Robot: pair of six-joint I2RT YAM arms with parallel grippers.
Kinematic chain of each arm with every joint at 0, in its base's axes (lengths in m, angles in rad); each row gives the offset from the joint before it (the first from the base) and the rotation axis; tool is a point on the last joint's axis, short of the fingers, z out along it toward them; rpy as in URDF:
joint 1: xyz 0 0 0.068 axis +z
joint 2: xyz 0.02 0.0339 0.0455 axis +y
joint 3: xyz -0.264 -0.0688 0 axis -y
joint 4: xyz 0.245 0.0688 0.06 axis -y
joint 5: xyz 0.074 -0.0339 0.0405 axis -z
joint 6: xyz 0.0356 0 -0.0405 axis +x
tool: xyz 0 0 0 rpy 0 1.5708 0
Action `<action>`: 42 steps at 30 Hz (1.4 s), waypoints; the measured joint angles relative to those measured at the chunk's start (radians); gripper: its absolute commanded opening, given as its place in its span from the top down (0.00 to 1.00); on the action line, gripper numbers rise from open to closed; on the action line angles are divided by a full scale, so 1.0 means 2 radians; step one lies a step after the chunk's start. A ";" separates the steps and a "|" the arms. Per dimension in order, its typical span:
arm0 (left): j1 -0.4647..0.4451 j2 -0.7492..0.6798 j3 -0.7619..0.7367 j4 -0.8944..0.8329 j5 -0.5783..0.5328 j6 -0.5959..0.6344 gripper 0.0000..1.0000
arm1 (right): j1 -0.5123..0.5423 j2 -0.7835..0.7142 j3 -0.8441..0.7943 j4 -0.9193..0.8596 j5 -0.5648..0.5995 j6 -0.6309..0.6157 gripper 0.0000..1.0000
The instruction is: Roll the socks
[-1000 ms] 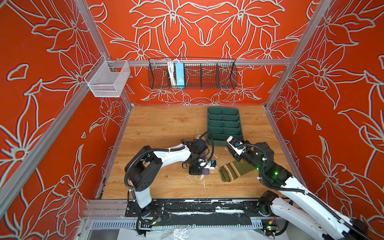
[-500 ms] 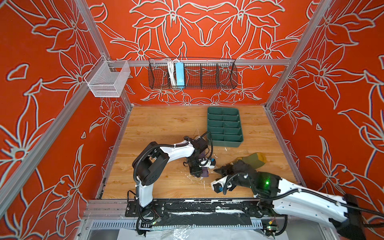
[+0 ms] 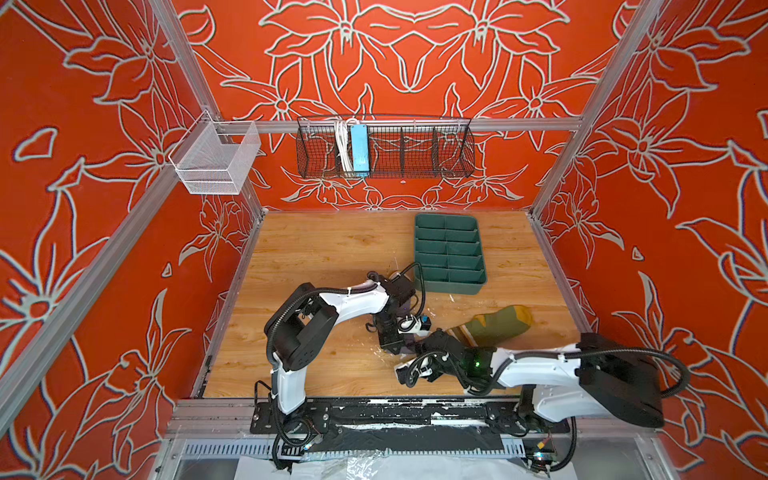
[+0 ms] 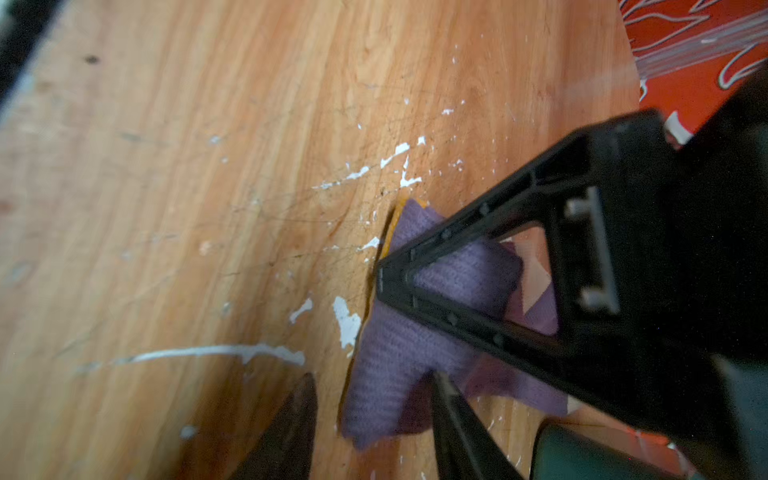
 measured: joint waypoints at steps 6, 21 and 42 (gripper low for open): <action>0.000 0.003 0.000 -0.001 0.000 0.000 1.00 | 0.000 0.039 0.000 0.053 0.031 0.004 0.79; 0.006 -0.053 -0.022 0.026 -0.023 0.000 0.50 | 0.000 0.053 0.042 -0.023 0.031 0.010 1.00; 0.059 -0.641 -0.206 0.237 -0.215 0.087 0.28 | -0.069 0.091 0.227 -0.344 -0.121 0.089 1.00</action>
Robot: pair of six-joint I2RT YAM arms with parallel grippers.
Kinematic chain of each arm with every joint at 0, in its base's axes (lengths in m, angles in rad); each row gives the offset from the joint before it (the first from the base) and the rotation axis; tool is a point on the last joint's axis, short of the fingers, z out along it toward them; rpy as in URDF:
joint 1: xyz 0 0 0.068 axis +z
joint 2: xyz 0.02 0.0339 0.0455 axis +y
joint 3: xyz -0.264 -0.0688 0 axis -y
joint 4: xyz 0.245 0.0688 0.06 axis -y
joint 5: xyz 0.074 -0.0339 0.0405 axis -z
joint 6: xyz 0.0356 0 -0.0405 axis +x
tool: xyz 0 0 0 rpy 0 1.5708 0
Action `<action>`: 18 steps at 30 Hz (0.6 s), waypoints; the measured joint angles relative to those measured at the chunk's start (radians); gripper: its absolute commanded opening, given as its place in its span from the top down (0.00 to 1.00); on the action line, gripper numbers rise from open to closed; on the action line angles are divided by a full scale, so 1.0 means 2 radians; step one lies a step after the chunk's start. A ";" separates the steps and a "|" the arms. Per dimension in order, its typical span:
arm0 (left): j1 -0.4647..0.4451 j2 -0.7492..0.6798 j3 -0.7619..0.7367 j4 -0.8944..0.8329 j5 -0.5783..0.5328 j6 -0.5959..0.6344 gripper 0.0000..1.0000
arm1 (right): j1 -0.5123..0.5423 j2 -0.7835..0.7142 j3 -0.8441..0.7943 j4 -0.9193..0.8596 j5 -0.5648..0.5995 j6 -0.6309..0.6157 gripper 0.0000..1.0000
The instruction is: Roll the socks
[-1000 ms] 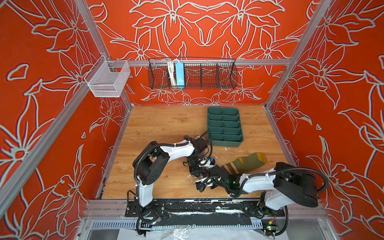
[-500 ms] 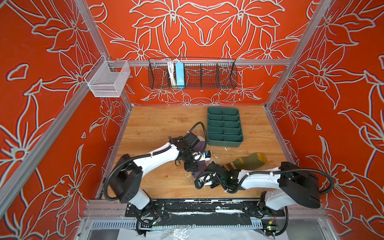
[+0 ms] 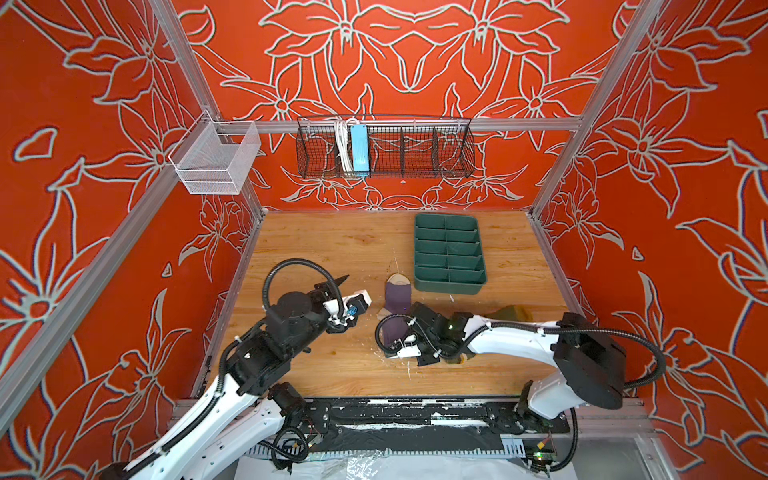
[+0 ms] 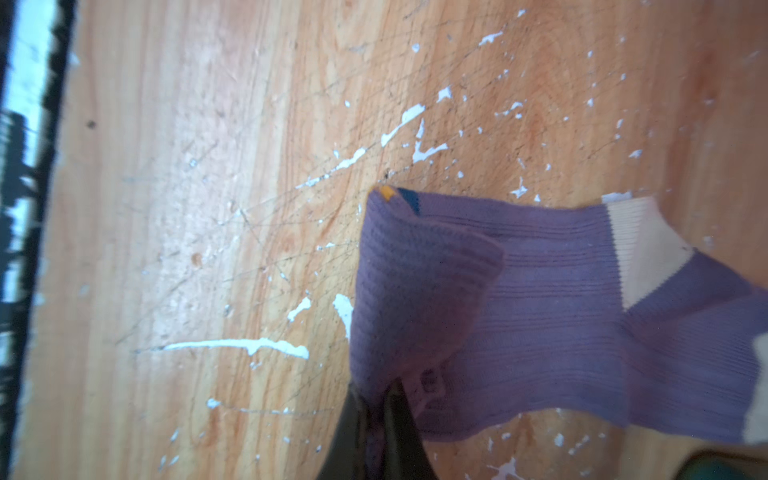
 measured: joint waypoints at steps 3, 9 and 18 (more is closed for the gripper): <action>0.000 -0.006 0.048 -0.041 0.040 0.023 0.28 | -0.019 0.027 0.039 -0.047 -0.035 0.007 1.00; -0.003 0.033 0.076 -0.086 0.145 0.097 0.29 | -0.051 0.095 0.115 -0.132 -0.093 0.012 1.00; -0.142 0.117 -0.068 -0.051 0.071 0.200 0.33 | -0.078 0.157 0.183 -0.212 -0.140 0.012 1.00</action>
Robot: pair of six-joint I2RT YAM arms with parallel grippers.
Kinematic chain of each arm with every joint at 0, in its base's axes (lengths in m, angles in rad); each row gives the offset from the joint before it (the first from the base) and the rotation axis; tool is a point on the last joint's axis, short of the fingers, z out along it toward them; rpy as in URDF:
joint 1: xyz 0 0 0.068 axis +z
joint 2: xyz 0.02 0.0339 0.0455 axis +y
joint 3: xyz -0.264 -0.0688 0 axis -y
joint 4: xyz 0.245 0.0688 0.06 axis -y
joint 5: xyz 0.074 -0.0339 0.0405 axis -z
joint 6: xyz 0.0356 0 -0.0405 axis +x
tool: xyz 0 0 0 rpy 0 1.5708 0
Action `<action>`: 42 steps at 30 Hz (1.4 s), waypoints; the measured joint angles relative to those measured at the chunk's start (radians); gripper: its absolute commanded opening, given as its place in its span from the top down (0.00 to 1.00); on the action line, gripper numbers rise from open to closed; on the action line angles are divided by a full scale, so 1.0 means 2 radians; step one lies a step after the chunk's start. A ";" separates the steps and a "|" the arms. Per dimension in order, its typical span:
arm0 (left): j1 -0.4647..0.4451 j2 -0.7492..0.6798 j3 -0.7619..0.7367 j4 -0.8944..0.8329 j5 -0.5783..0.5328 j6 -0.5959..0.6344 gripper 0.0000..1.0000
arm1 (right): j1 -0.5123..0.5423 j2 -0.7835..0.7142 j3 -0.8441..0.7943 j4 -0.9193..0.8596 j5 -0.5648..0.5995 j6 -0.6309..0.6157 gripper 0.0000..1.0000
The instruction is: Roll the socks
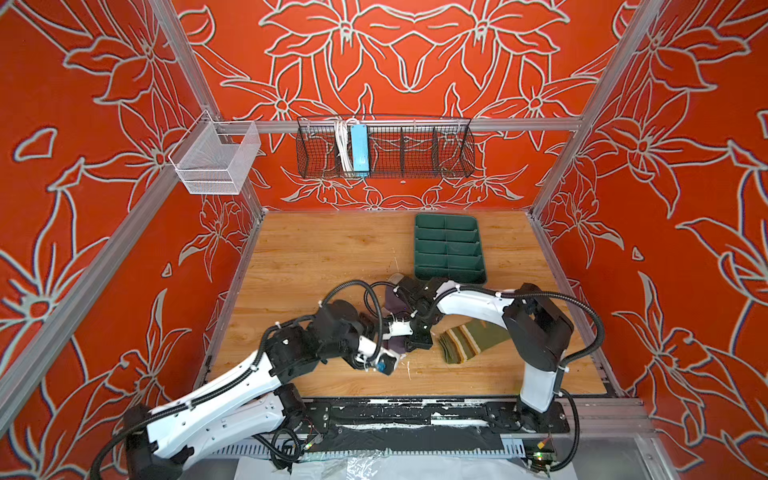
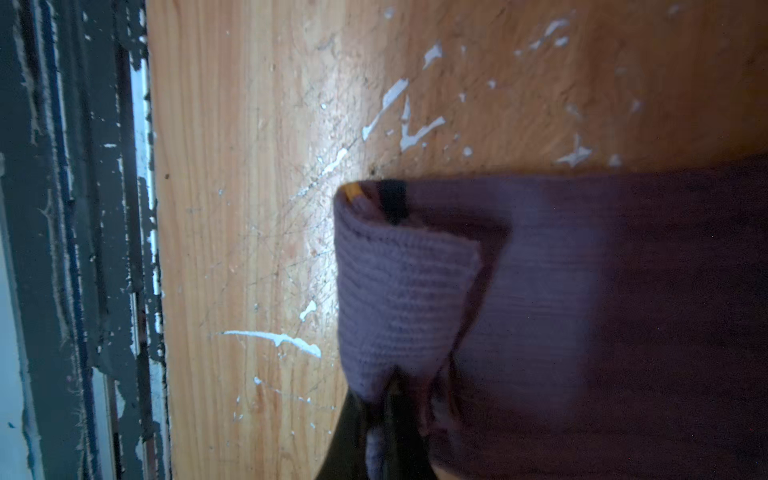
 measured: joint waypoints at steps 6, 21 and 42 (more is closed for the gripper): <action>-0.072 0.063 -0.074 0.093 -0.062 -0.031 0.42 | -0.008 0.027 0.031 -0.034 -0.011 -0.002 1.00; -0.081 0.253 -0.086 0.262 -0.161 -0.193 0.48 | -0.012 0.030 0.034 -0.039 -0.020 -0.003 1.00; -0.085 0.339 -0.016 0.237 -0.209 -0.276 1.00 | -0.027 -0.076 -0.080 0.095 -0.004 0.058 0.77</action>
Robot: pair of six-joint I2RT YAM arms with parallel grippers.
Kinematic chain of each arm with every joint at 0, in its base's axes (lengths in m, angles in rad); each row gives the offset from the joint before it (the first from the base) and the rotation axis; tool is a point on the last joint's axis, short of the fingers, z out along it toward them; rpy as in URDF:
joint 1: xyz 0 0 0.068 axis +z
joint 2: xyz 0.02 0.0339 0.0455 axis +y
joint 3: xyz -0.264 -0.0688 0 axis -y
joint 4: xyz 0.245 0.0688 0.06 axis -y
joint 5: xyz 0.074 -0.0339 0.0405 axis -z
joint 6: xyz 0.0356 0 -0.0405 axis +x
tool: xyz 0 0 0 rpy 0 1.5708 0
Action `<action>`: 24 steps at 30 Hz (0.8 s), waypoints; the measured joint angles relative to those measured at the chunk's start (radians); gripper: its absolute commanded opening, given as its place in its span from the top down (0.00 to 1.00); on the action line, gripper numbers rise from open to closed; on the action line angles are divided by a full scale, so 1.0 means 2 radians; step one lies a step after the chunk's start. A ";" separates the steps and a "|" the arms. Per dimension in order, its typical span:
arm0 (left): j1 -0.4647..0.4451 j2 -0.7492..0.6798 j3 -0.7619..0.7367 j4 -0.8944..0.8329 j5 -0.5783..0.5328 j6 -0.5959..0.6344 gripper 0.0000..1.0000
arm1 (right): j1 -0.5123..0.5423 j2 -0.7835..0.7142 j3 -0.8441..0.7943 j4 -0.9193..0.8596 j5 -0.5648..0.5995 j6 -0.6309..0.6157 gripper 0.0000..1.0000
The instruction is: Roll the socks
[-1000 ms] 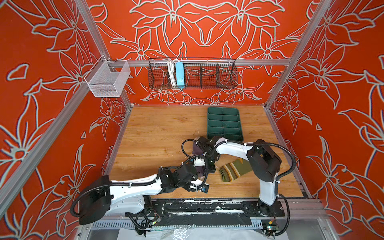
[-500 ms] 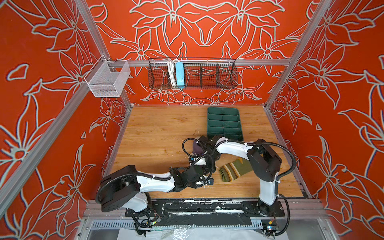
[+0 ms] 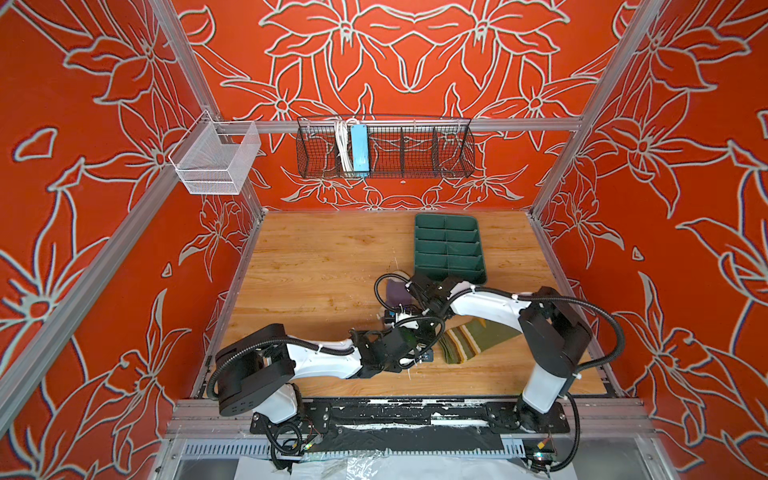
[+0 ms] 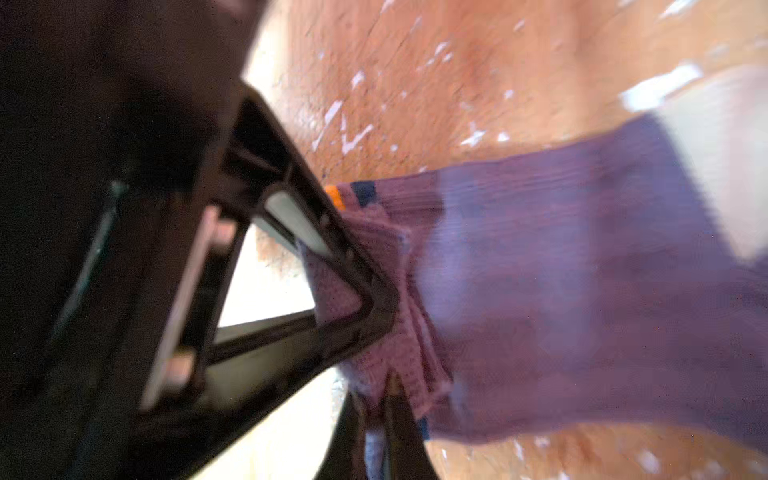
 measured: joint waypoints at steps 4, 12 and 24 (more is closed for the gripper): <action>0.000 -0.001 0.002 -0.027 0.002 0.004 1.00 | -0.015 -0.083 -0.069 0.067 0.037 0.035 0.66; 0.045 -0.010 0.036 -0.107 0.096 0.026 1.00 | -0.064 -0.274 -0.180 0.224 0.185 0.124 0.61; 0.202 0.102 0.220 -0.360 0.336 0.053 1.00 | -0.041 -0.507 -0.255 0.301 0.127 0.103 0.58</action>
